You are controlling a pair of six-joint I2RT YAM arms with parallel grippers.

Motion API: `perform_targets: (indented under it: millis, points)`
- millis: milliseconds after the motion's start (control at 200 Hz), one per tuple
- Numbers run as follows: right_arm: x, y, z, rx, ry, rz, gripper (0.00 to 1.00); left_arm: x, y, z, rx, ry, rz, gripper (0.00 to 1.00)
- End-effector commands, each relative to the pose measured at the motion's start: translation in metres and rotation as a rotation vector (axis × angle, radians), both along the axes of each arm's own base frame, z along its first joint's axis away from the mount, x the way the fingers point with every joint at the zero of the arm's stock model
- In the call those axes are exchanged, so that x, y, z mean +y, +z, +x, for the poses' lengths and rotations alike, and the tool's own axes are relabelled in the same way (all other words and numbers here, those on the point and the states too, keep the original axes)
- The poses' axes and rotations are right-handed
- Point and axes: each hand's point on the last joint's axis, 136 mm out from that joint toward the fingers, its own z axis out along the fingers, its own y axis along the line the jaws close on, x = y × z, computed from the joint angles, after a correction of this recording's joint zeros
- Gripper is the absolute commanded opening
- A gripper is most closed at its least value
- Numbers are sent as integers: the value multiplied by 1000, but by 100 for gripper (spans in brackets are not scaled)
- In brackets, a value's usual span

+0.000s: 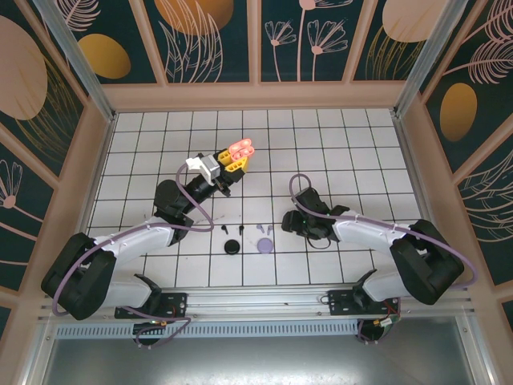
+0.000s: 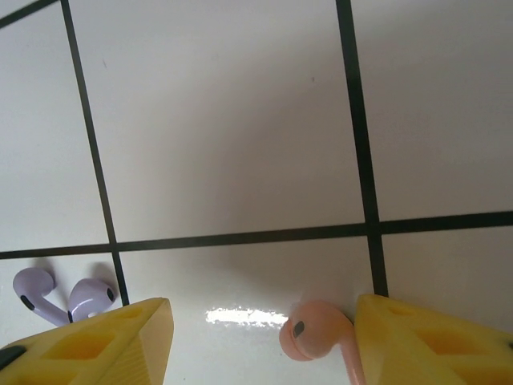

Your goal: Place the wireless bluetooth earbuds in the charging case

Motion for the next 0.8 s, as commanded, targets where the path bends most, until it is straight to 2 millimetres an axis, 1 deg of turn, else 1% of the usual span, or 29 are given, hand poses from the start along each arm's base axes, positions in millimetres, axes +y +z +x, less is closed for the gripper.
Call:
perform_targets:
  millis: [0,85,165,250,340,415,525,691,796]
  points:
    - [-1,-2,-12,31,-5,4,62,-1,13,-6,-36,-16,-24,0]
    - [1,3,-12,23,-7,4,62,-1,13,-6,-33,-19,-25,0]
    - [1,11,-11,9,-14,7,62,-2,14,-6,-38,-20,-26,0]
    - [-6,21,-4,-24,-47,-26,62,-1,15,-6,-37,-19,-26,0]
    - [-10,29,0,-34,-42,-70,62,-2,15,-6,-41,-18,-25,0]
    - [-14,29,1,-25,-16,-128,62,-2,14,-6,-40,-19,-22,0]
    - [-14,28,2,-10,59,-205,61,-2,13,-6,-42,-17,-19,0]
    - [-9,24,6,24,123,-285,59,-2,13,-5,-42,-15,-16,0]
    - [-5,19,7,45,143,-322,58,-2,14,-6,-46,-14,-17,0]
